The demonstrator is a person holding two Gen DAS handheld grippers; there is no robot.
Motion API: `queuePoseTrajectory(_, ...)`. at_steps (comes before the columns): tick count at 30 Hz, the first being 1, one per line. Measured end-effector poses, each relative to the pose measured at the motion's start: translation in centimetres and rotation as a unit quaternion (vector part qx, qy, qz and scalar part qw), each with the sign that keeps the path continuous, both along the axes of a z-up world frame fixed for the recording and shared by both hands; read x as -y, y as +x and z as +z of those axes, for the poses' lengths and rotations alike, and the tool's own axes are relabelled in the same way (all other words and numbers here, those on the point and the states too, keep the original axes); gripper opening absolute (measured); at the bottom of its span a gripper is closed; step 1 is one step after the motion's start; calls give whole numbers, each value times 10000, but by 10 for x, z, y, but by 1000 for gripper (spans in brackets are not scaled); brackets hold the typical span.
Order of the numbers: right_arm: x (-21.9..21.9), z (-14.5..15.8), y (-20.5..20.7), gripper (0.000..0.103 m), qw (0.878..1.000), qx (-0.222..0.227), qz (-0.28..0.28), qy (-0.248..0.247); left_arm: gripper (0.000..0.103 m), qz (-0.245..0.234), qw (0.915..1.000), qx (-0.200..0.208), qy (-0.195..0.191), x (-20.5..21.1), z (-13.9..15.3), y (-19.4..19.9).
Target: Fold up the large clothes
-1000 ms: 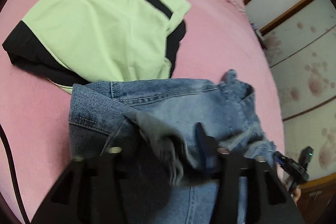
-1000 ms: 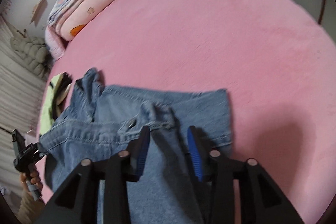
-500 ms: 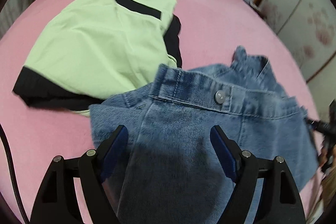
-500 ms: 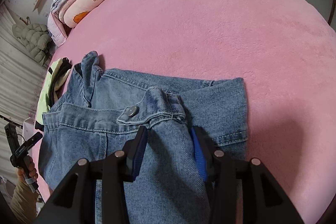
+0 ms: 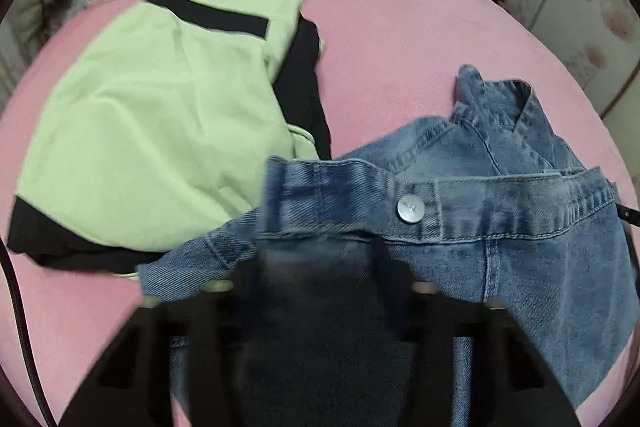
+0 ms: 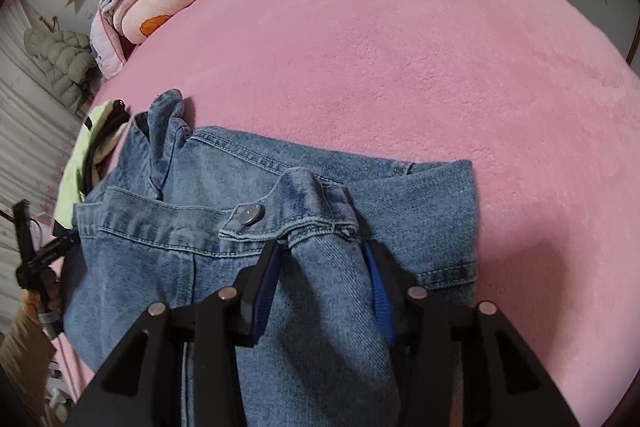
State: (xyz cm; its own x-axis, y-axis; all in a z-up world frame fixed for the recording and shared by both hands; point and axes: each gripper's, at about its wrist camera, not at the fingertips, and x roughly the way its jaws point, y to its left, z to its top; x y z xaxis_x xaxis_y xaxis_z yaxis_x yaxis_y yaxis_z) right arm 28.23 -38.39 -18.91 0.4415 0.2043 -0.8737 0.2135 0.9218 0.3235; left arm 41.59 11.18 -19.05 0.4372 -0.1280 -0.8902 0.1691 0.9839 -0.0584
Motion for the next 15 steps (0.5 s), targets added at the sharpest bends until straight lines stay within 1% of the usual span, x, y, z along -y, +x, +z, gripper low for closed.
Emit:
queuePoseTrajectory(1,-4,1,0,35,9999,17,42,-108,21,127,9999,47,-37,-2,5,-4)
queuePoseTrajectory(2,-7,3,-1,23,9997,23,72,-214,15,209,9997,101,-28,-2,8,-8)
queuePoseTrajectory(3,-11,5,-2,19,9994,38,103,-322,10,302,9993,208,11,-1,14,-14)
queuePoseTrajectory(4,-15,8,-5,16,9989,78,125,-453,9,336,9991,264,29,0,17,-18)
queuePoseTrajectory(6,-23,15,-10,9,9971,166,122,-728,8,466,9975,509,178,3,29,-31)
queuePoseTrajectory(8,-29,27,-19,6,9943,364,28,-998,8,644,9937,849,351,5,46,-47)
queuePoseTrajectory(9,-31,35,-24,4,9923,511,-50,-1127,8,728,9917,994,358,6,53,-52)
queuePoseTrajectory(11,-33,56,-34,4,9858,889,-269,-1399,8,835,9887,1212,286,6,67,-57)
queuePoseTrajectory(13,-28,76,-38,4,9817,1255,-465,-1352,8,977,9842,1432,349,8,76,-58)
queuePoseTrajectory(14,-28,83,-38,4,9791,1384,-545,-1390,8,1050,9811,1580,383,8,80,-57)
queuePoseTrajectory(15,-28,90,-35,4,9751,1532,-635,-1476,8,1106,9795,1636,397,10,81,-54)
